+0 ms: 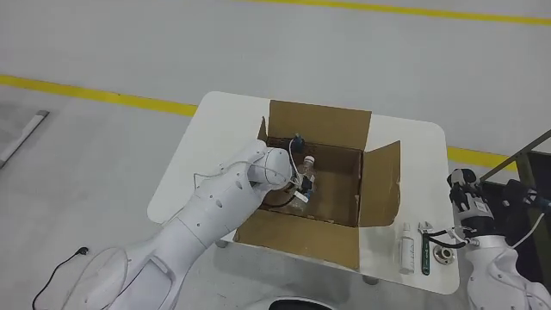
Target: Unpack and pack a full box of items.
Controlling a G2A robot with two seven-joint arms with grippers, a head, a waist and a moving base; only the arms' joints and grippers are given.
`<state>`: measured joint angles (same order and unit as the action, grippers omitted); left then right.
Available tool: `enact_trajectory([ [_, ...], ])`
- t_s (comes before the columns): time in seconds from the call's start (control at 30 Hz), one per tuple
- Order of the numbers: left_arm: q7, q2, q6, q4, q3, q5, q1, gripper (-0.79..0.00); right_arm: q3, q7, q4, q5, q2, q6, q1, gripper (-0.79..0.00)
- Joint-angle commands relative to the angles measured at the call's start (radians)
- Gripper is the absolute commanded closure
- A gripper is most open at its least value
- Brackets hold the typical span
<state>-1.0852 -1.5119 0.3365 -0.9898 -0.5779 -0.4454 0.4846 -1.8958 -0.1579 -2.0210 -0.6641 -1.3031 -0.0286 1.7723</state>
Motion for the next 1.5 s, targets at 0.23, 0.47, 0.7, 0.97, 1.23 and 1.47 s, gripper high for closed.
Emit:
enact_trajectory([
  [0.23,0.009,-0.047,0.090,0.087,0.041,-0.005,-0.026,-0.111,-0.003,-0.003,0.005,-0.001,0.001,-0.002,-0.002,0.000],
  [0.47,0.037,-0.083,0.111,0.208,0.070,-0.020,-0.038,-0.785,-0.008,-0.002,0.011,0.000,0.001,-0.003,-0.004,0.000],
  [0.7,0.058,-0.121,0.091,0.287,0.085,-0.020,-0.060,-0.785,-0.014,-0.009,0.018,0.004,0.002,-0.007,-0.002,0.000],
  [0.97,0.097,-0.143,0.007,0.316,0.057,0.015,-0.085,-0.785,-0.012,-0.073,0.029,0.070,0.003,-0.001,-0.018,0.000],
  [1.23,0.114,-0.125,-0.062,0.231,0.042,-0.084,-0.108,-0.785,-0.033,-0.411,0.054,-0.203,0.039,-0.042,-0.047,0.000],
  [1.47,0.064,-0.064,-0.052,0.068,-0.045,-0.176,-0.102,-0.785,0.012,-0.570,0.076,-0.415,0.061,-0.171,-0.031,0.000],
])
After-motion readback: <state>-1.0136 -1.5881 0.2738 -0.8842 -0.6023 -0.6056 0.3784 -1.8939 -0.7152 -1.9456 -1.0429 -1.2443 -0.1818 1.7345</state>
